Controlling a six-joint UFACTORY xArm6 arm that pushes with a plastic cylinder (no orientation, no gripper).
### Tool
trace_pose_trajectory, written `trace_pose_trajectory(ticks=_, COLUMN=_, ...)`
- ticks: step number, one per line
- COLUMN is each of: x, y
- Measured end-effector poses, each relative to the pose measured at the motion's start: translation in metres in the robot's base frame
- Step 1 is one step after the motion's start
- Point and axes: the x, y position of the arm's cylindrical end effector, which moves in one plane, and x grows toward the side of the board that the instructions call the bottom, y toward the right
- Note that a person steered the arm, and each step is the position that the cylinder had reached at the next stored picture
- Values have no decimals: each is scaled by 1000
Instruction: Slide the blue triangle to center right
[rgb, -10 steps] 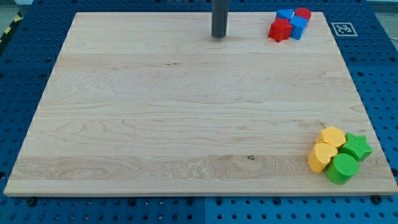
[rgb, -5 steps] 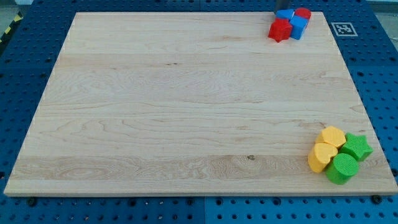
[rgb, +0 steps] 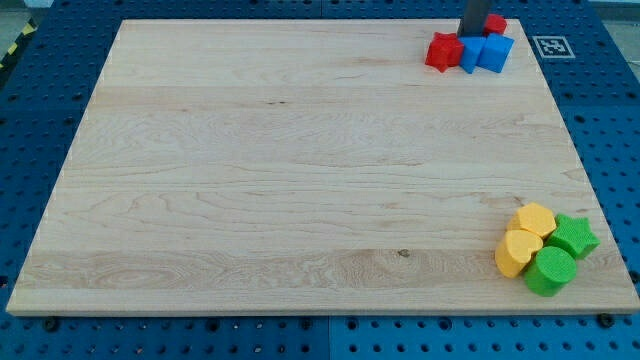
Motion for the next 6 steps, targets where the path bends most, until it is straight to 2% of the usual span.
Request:
trace_pose_trajectory(ticks=3, x=46, y=-7)
trace_pose_trajectory(ticks=6, x=127, y=-8)
